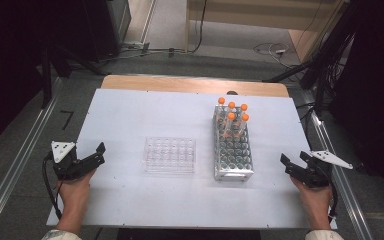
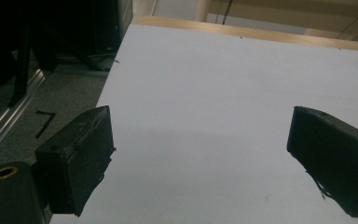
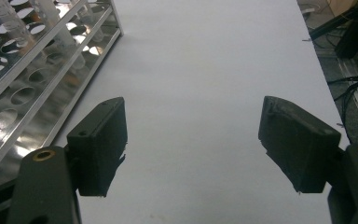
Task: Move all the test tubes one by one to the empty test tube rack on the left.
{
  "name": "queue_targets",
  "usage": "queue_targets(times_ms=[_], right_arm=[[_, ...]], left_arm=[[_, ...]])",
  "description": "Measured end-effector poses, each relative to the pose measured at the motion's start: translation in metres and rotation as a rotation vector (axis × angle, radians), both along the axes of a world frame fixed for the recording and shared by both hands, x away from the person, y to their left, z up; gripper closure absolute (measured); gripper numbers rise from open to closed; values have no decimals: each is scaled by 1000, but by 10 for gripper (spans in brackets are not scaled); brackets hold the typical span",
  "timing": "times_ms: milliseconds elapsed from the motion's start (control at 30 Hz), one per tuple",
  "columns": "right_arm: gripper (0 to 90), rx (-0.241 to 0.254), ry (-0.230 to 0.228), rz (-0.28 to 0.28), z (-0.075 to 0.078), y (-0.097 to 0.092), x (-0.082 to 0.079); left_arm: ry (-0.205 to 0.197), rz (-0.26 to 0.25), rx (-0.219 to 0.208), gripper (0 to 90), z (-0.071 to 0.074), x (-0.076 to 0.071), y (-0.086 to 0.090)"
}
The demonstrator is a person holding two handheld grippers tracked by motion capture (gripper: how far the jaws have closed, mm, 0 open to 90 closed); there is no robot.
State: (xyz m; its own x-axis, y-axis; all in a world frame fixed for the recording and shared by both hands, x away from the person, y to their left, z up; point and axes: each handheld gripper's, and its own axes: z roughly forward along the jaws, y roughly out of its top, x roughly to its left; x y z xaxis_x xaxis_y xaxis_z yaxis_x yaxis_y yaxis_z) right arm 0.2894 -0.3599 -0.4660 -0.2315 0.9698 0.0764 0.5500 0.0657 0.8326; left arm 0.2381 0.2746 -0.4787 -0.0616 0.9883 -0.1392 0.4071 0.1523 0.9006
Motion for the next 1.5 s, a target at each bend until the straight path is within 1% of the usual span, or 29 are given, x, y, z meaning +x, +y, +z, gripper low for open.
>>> queue_targets(times_ms=[100, 200, 367, 500, 600, 767, 933, 1100, 1267, 1500], right_arm=[[233, 9, 11, 5, -1, 2, 2], [240, 22, 2, 16, 1, 5, 3], [248, 26, -13, 24, 5, 10, 6], [260, 39, -19, 25, 8, 12, 12], [265, 42, -26, 23, 10, 15, 16], [272, 29, -30, 38, 12, 20, 20], [282, 38, -49, 53, 17, 24, 25], [284, 41, -59, 76, 22, 35, 32], [286, 32, -62, 104, 24, 47, 40], [291, 27, -66, 125, 24, 62, 50]], left_arm=[[3, 2, 0, 73, 0, 0, 0], [4, 2, 2, 73, 0, 0, 0], [5, 3, -1, 73, -1, 0, 0], [4, 4, -3, 73, -1, 0, 0], [2, 5, -2, 73, 0, -1, 0], [4, 6, 0, 73, -1, -1, 0], [7, 6, 0, 73, -1, -1, 0], [4, 6, -1, 73, -1, -1, -1], [2, 10, -3, 73, -1, -1, 0], [4, 8, -2, 73, -1, -1, 0]])
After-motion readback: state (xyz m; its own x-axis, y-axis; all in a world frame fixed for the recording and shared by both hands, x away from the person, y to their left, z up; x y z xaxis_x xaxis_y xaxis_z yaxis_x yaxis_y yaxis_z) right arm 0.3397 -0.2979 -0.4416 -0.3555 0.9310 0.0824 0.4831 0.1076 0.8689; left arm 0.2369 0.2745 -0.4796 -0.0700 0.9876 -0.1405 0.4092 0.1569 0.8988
